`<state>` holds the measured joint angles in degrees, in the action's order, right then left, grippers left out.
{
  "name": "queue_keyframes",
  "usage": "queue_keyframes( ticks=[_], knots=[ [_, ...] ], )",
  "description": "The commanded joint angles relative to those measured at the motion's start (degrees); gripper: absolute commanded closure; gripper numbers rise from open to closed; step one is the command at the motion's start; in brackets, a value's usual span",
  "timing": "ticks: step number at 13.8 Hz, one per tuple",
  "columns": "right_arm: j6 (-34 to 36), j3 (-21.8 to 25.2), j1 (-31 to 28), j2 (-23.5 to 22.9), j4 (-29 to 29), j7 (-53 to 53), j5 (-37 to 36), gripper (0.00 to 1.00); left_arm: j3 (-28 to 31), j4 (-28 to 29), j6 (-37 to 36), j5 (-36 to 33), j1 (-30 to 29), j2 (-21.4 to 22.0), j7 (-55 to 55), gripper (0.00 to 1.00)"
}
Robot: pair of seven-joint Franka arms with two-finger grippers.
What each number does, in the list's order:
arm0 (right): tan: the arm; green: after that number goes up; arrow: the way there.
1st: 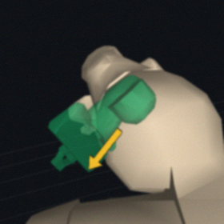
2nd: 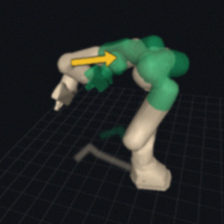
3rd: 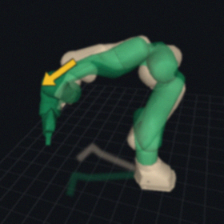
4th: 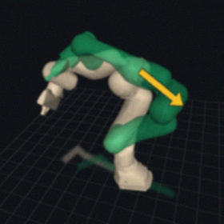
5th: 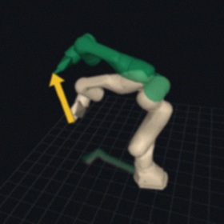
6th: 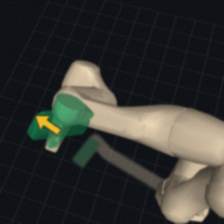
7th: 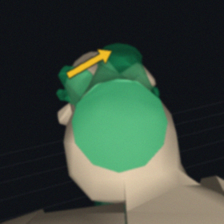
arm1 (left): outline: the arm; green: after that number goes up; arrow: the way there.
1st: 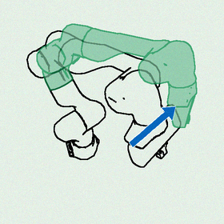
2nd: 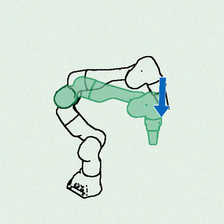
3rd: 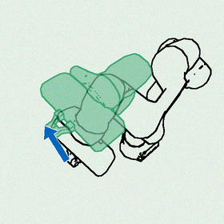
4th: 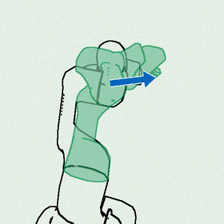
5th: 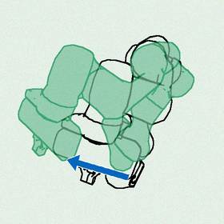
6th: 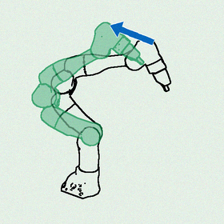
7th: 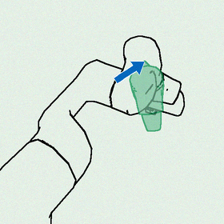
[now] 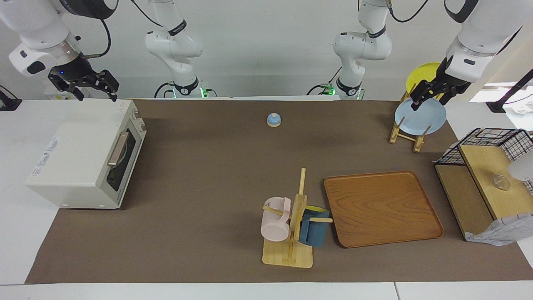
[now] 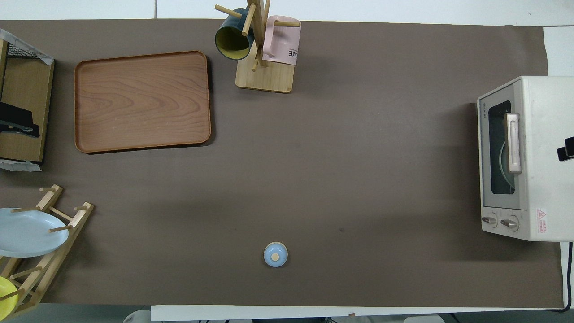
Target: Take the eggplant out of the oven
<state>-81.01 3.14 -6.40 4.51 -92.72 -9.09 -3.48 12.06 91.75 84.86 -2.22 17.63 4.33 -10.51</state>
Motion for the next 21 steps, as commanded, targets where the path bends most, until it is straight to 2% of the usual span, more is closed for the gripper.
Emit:
queue_keyframes(
  ticks=[1, 5, 7, 8, 10, 11, 13, 14, 16, 18, 21],
  knots=[
    [-0.8, -0.1, -0.2, 1.2, -1.6, -0.1, -0.5, 0.0, 0.0, 1.7, 0.7, 0.6, 0.1, 1.5, -0.8, 0.0],
    [-1.9, -0.7, 0.0, 1.7, -1.7, -0.1, 0.4, 0.0, 0.0, 1.7, 0.7, 0.6, 0.1, 1.6, -0.8, 0.0],
    [-3.8, -0.9, 2.2, 2.6, -3.8, -0.2, 0.5, 0.01, 0.0, 1.7, 0.7, 0.6, 0.1, 1.6, -0.8, 0.0],
    [-4.6, -0.9, 2.8, 3.1, -5.0, -0.3, 0.6, 0.16, 0.0, 1.7, 0.7, 0.6, 0.1, 1.6, -0.8, 0.0],
    [-9.2, -0.9, 3.0, 5.6, -10.5, -0.2, 0.5, 0.67, 0.0, 1.7, 0.7, 0.6, 0.1, 1.6, -0.8, 0.0],
    [-12.7, -0.9, 3.0, 6.3, -14.0, -0.3, 0.5, 0.84, 0.0, 1.7, 0.7, 0.6, 0.1, 1.5, -0.8, 0.0],
    [-19.8, -0.9, 3.1, 5.4, -19.7, 0.3, 0.4, 0.98, 0.0, 1.7, 0.7, 0.6, 0.1, 1.5, -0.8, 0.0],
    [-24.1, -0.9, 3.4, 3.4, -21.6, 1.0, -0.4, 1.0, 0.0, 1.7, 0.7, 0.6, 0.1, 1.5, -0.8, 0.0],
    [-25.2, -0.9, 4.3, 0.5, -21.7, 2.0, -2.7, 1.0, 0.0, 1.7, 0.7, 0.6, 0.1, 1.6, -0.8, 0.0],
    [-25.2, -0.9, 4.4, -0.2, -21.7, 1.9, -8.4, 1.0, 0.0, 1.7, 0.7, 0.6, 0.1, 1.6, -0.8, 0.0],
    [-24.8, -0.9, 3.9, -0.3, -21.9, 1.0, -10.1, 1.0, 0.0, 1.7, 0.7, 0.6, 0.1, 1.5, -0.8, 0.0]
  ],
)
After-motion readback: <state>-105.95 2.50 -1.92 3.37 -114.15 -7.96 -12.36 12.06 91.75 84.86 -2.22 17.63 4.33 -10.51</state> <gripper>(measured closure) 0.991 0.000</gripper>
